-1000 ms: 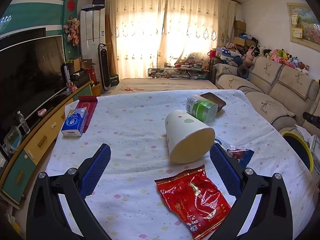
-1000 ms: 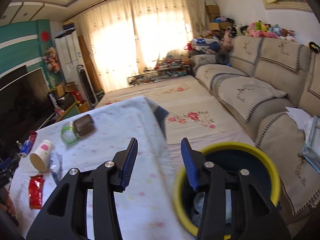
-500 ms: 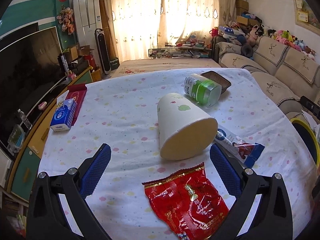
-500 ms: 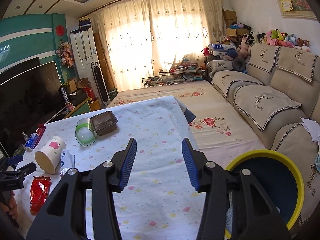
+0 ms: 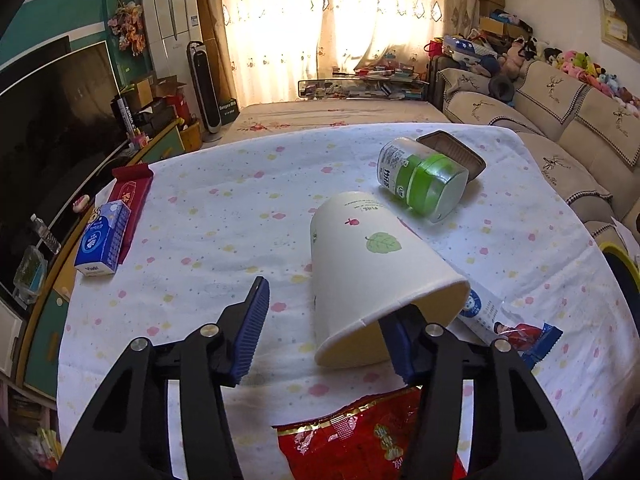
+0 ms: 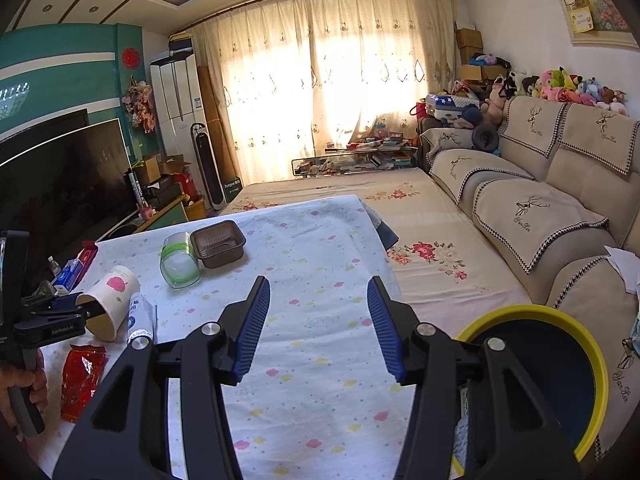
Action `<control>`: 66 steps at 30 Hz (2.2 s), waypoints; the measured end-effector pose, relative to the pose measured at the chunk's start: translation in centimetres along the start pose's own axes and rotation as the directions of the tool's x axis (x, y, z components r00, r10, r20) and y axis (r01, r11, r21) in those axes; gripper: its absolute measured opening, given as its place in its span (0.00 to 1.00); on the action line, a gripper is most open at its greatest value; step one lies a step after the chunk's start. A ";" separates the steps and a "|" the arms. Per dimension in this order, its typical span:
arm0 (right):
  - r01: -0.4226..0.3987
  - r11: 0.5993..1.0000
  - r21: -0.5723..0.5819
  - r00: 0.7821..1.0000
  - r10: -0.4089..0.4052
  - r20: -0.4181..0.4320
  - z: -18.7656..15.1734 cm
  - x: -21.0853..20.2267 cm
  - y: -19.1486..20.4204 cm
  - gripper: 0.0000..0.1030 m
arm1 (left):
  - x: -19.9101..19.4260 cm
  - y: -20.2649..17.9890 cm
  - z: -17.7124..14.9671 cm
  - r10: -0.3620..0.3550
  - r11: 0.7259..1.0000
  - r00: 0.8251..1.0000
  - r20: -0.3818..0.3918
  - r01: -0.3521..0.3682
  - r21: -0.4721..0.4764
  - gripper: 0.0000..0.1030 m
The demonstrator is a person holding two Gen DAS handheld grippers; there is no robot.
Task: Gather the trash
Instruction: 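Grasp the white paper cup by its rim with the left gripper, then carry the white paper cup over the yellow bin and release it, then grasp the white toothpaste tube with the right gripper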
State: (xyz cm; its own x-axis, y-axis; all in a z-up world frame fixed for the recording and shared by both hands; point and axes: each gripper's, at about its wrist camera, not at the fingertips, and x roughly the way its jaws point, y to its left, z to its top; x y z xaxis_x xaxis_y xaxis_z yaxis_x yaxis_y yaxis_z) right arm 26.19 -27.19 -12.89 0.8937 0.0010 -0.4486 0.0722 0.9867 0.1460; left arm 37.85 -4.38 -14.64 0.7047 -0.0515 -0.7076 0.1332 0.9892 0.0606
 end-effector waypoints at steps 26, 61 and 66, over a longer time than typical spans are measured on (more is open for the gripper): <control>0.161 0.972 0.170 0.971 -0.187 0.149 0.0 -9.6 -8.1 0.52 | -16.4 -14.5 0.3 -0.342 0.921 0.923 0.173 0.294 0.254 0.03; 0.387 0.892 0.234 0.909 -0.412 0.068 -4.5 -17.4 -17.3 0.54 | -10.6 -27.8 0.9 -0.504 0.832 0.862 0.056 0.467 0.301 0.64; 0.330 0.926 0.184 0.937 -0.345 0.057 -3.7 -15.2 -14.3 0.54 | -11.3 -19.3 1.0 -0.428 0.895 0.895 0.130 0.399 0.200 0.64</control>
State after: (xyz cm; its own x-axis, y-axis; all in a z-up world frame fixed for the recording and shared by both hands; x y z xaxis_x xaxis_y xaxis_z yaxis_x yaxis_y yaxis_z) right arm 9.98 -40.76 -11.42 0.8376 -0.3489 -0.4204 0.4431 0.8839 0.1492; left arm 27.99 -23.05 -7.13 0.6639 -0.4868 -0.5676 0.5398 0.8373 -0.0868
